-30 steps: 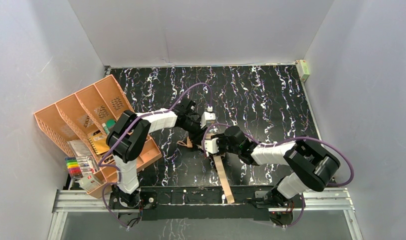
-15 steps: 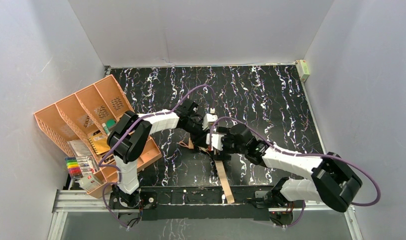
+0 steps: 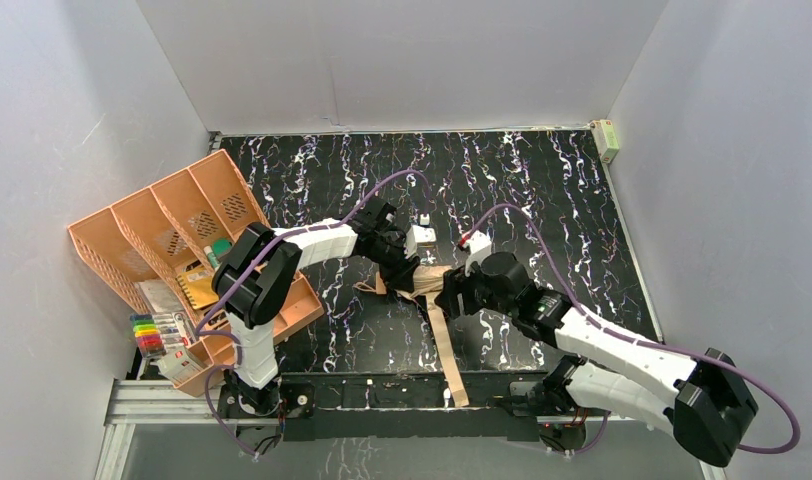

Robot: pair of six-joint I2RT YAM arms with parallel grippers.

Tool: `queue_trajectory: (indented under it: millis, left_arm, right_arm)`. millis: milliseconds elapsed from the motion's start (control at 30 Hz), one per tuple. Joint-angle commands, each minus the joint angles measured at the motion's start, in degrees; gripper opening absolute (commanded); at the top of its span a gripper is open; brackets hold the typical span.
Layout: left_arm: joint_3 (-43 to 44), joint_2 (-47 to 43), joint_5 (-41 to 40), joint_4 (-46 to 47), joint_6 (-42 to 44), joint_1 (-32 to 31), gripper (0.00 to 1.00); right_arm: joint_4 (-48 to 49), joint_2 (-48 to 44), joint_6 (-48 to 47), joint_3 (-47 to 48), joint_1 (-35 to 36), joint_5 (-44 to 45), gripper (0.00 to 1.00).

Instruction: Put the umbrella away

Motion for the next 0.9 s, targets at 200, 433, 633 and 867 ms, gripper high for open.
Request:
queue_trajectory:
  millis: [200,433,633,867]
  left_arm:
    - [-0.7,-0.4,-7.8,-2.2,1.3,0.4,0.00]
    - [-0.5,-0.2,-8.2,-2.3,1.5,0.4,0.00]
    - [-0.1,-0.1,-9.9,-2.3,1.9,0.4,0.00]
    - [2.4,2.4,-18.4,-1.5,-0.4,0.4,0.00]
  right_arm:
    - [-1.6,6.4,37.3,-5.1,0.2,-6.9,0.69]
    - [9.8,11.0,39.3,-8.0,0.2,-14.0,0.63]
    - [12.1,12.3,40.5,-9.9,0.2,-13.9,0.23]
    - [2.9,12.0,42.1,-8.7,0.2,-14.6,0.00]
